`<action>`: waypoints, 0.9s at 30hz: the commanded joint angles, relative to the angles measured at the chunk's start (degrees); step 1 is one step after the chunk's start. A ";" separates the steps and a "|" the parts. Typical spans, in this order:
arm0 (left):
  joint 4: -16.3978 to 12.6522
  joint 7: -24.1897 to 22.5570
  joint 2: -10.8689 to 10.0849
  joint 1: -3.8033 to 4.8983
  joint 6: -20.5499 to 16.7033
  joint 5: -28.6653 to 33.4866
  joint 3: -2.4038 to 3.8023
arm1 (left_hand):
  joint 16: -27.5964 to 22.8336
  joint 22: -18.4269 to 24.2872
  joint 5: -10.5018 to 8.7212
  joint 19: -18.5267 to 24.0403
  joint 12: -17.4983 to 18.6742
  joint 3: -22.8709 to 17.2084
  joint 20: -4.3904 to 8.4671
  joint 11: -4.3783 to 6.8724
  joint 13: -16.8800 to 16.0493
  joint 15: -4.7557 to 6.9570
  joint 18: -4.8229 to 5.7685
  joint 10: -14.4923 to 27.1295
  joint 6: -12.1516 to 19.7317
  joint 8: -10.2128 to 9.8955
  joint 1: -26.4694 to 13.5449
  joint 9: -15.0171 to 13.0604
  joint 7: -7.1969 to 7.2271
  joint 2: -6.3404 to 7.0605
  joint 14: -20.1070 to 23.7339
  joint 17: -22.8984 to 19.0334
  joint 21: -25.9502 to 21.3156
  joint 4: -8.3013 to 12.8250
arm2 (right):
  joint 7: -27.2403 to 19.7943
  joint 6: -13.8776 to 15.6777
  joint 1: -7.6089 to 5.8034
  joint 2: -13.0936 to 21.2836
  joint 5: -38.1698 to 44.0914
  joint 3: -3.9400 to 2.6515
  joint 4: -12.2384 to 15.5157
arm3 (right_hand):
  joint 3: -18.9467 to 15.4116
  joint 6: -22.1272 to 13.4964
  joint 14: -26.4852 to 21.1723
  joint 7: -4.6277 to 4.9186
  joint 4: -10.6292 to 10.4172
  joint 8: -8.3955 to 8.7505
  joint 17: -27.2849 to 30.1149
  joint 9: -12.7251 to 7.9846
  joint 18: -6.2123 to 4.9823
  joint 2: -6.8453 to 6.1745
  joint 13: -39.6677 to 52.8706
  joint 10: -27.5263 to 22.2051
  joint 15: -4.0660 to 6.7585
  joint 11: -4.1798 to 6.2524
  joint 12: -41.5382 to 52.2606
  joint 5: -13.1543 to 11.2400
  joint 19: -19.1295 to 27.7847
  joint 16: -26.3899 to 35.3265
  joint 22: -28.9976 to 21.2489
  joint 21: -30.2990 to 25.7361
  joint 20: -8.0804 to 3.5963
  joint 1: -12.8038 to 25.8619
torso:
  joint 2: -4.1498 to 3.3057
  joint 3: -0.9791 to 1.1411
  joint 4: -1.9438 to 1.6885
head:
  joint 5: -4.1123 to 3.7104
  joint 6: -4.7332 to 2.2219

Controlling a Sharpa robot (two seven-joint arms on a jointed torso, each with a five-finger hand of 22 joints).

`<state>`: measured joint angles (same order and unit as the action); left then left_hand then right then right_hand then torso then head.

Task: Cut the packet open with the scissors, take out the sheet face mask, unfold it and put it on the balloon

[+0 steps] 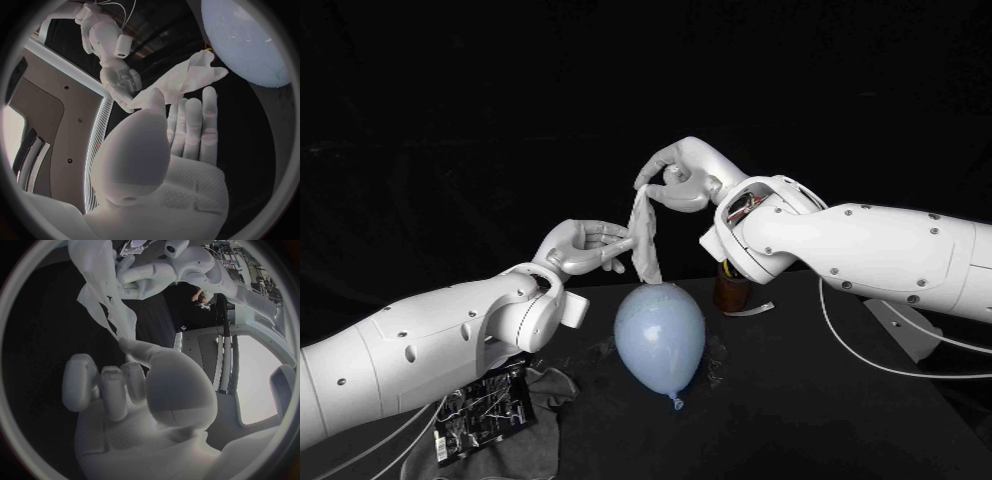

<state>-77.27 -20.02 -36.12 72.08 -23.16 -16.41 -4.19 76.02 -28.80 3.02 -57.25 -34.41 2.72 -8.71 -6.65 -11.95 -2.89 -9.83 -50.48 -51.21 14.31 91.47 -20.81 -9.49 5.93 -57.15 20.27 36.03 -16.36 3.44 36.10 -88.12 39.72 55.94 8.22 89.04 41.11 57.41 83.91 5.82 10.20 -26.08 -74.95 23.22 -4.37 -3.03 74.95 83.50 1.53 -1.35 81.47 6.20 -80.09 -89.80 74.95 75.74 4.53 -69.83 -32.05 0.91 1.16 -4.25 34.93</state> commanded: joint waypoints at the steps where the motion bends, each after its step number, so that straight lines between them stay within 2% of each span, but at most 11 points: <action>1: -0.07 0.08 0.22 0.06 0.13 -0.28 0.08 | 0.25 -0.16 -0.22 -0.47 -0.40 0.49 0.12 0.25 -0.11 -0.01 -0.60 0.20 -0.73 0.48 0.04 0.02 0.04 -0.79 -0.50 0.03 0.28 0.09 | -0.46 -0.29 0.00 -0.13 0.49 -0.04 -0.04 | 0.12 0.41 6.09 -0.01 0.25 -0.26 -15.05 0.05 0.77 -0.30 8.03 2.18 0.48 0.07 0.38 0.12 -0.26 -0.20 10.19 0.38 -0.13 -0.38 | -0.02 0.02 0.01 | -0.02 0.06; 6: -0.33 -0.71 0.20 0.06 0.36 -0.28 0.08 | 0.53 -0.53 -0.20 -0.44 -1.10 0.27 0.35 0.72 -0.19 0.37 -0.63 -0.29 -2.42 1.50 1.02 -0.08 1.06 -2.39 -0.66 -0.06 0.74 0.07 | -0.30 -0.49 0.00 -0.30 0.49 -0.04 -0.32 | 0.12 0.41 6.09 -0.01 0.25 -0.26 -15.05 0.05 0.77 -0.30 8.03 2.18 0.48 0.07 0.38 0.12 -0.26 -0.20 10.19 0.38 -0.13 -0.38 | -0.02 0.01 0.01 | -0.07 0.13; 8: -0.51 -1.09 0.17 0.06 0.60 -0.22 0.08 | 0.69 -0.75 -0.20 -0.43 -1.27 -0.36 0.51 0.99 -0.12 0.61 -0.64 -0.71 -3.70 2.14 1.89 -0.14 1.74 -3.76 -0.79 -0.10 1.02 0.07 | -0.22 -0.53 0.00 -0.33 0.49 -0.04 -0.45 | 0.12 0.41 6.09 -0.01 0.25 -0.26 -15.05 0.05 0.77 -0.30 8.03 2.18 0.48 0.07 0.38 0.12 -0.26 -0.20 10.19 0.38 -0.13 -0.38 | 0.00 -0.01 -0.02 | -0.09 0.16; 10: -0.83 -1.56 0.13 0.06 1.02 0.11 0.09 | 0.76 -1.08 -0.19 -0.23 -1.19 -1.55 0.72 1.36 0.11 0.93 -0.62 -1.16 -5.28 2.86 3.31 -0.14 2.41 -5.67 -0.73 -0.19 1.39 0.14 | -0.12 -0.58 0.00 -0.31 0.47 -0.04 -0.58 | 0.12 0.41 6.09 -0.01 0.25 -0.26 -15.05 0.05 0.77 -0.30 8.03 2.18 0.48 0.07 0.38 0.12 -0.26 -0.20 10.19 0.38 -0.13 -0.38 | -0.01 -0.04 -0.04 | -0.17 0.17; 14: -1.33 -2.16 0.15 0.06 1.59 0.42 0.09 | 0.89 -1.92 -0.20 0.29 -0.74 -3.83 1.16 1.95 0.72 1.48 -0.60 -2.37 -7.18 3.81 5.83 -0.14 3.06 -7.94 -0.65 -0.36 2.30 0.68 | -0.03 -0.68 0.00 -0.32 0.45 -0.03 -0.67 | 0.12 0.41 6.09 -0.01 0.25 -0.26 -15.05 0.05 0.77 -0.30 8.03 2.18 0.48 0.07 0.38 0.12 -0.26 -0.20 10.19 0.38 -0.13 -0.38 | -0.02 0.00 0.01 | -0.08 0.19; 17: -1.55 -2.40 0.23 0.06 1.90 0.52 0.09 | 1.03 -2.62 -0.19 0.59 -0.35 -4.89 1.41 2.18 1.12 1.69 -0.57 -3.11 -7.55 4.25 6.72 -0.25 2.99 -8.29 -0.69 -0.44 3.11 1.20 | 0.01 -0.74 0.00 -0.37 0.44 -0.03 -0.75 | 0.12 0.41 6.09 -0.01 0.25 -0.26 -15.05 0.05 0.77 -0.30 8.03 2.18 0.48 0.07 0.38 0.12 -0.26 -0.20 10.19 0.38 -0.13 -0.38 | -0.02 0.01 -0.01 | -0.01 0.19; 27: -1.68 -2.53 0.16 0.06 1.33 0.75 0.09 | 2.09 -5.76 -0.19 1.57 0.52 -8.27 2.30 3.05 2.15 2.54 -0.58 -5.96 -7.92 5.81 7.58 -1.14 2.48 -7.50 -1.70 -0.53 6.87 2.82 | 0.17 -0.93 0.00 -0.23 0.45 -0.02 -0.98 | 0.20 0.45 6.09 -0.03 0.25 -0.22 -15.05 0.00 0.79 -0.31 8.01 2.18 0.50 0.09 0.32 0.04 -0.33 -0.20 10.21 0.42 -0.18 -0.35 | -0.01 0.03 0.01 | -0.06 0.29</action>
<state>-78.81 -21.37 -36.02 72.09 -22.30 -16.19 -4.18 77.94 -34.33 2.64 -55.66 -34.12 -5.19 -6.72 -3.72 -9.84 -0.69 -9.71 -56.06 -58.85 19.71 98.44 -20.95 -6.99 -1.57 -58.92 19.81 42.66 -13.73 3.61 35.87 -88.11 39.47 55.95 8.22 88.12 41.11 57.52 83.91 5.93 10.20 -26.16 -74.95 23.20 -4.35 -3.03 74.93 83.50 1.53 -1.35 81.64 6.20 -80.09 -89.80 74.92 75.98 4.53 -69.83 -32.07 0.92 1.16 -4.28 35.24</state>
